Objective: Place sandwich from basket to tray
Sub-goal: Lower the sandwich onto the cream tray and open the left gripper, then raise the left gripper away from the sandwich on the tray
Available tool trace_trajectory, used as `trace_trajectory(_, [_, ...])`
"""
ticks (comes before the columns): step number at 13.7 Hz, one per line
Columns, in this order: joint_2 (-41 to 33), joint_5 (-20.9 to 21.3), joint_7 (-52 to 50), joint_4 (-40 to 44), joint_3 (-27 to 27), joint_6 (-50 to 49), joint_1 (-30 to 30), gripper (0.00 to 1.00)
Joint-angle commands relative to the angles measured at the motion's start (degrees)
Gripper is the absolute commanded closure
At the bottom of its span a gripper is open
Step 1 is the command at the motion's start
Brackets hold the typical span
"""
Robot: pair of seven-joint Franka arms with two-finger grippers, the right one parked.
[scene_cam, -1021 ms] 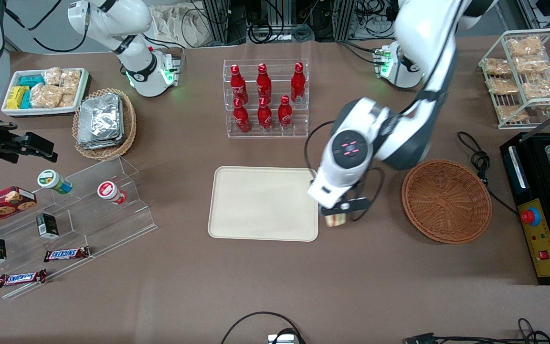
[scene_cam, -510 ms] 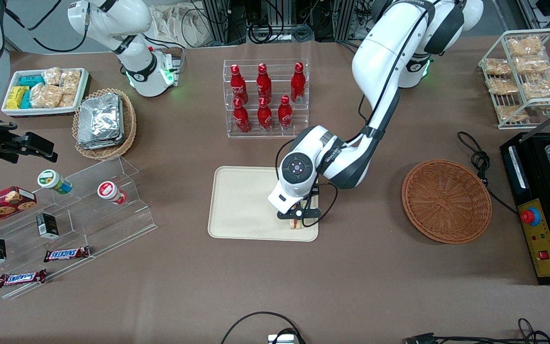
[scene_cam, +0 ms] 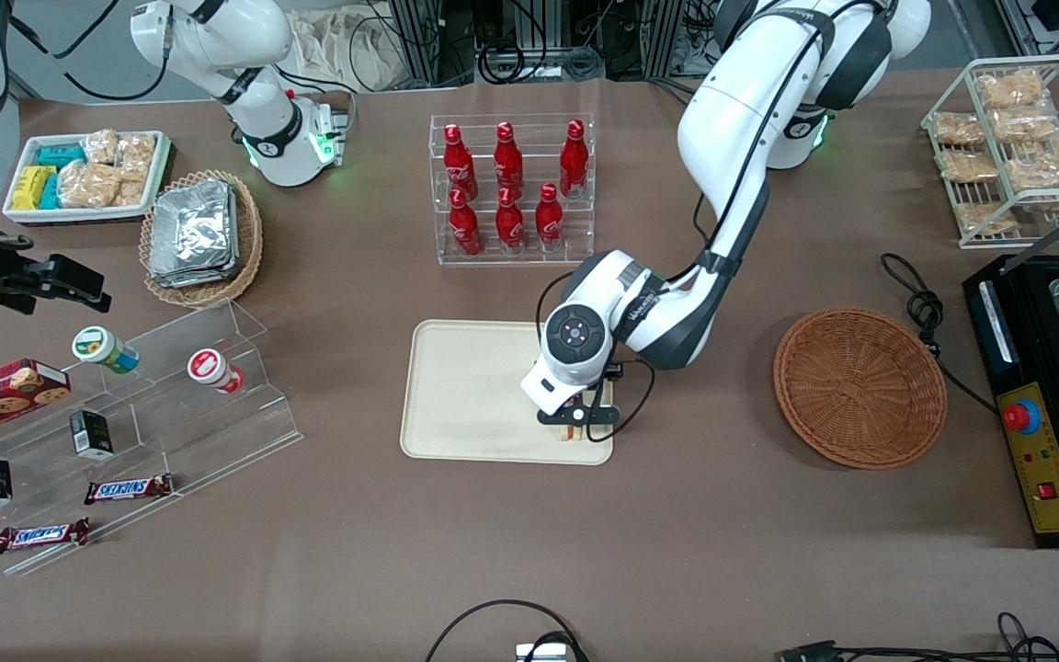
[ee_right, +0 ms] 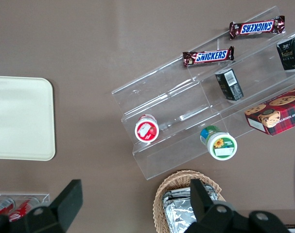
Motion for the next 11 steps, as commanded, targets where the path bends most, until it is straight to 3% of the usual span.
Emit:
trace_trajectory(1, [-0.7, 0.1, 0.0, 0.9, 0.1, -1.4, 0.0, 0.0])
trace_trajectory(6, [-9.8, 0.1, 0.0, 0.8, 1.5, -8.3, 4.1, 0.0])
trace_trajectory(9, [-18.2, -0.9, 0.5, 0.1, 1.6, -20.3, 10.8, 0.0])
trace_trajectory(11, [-24.7, -1.0, 0.6, -3.3, 1.7, -20.7, 14.2, 0.0])
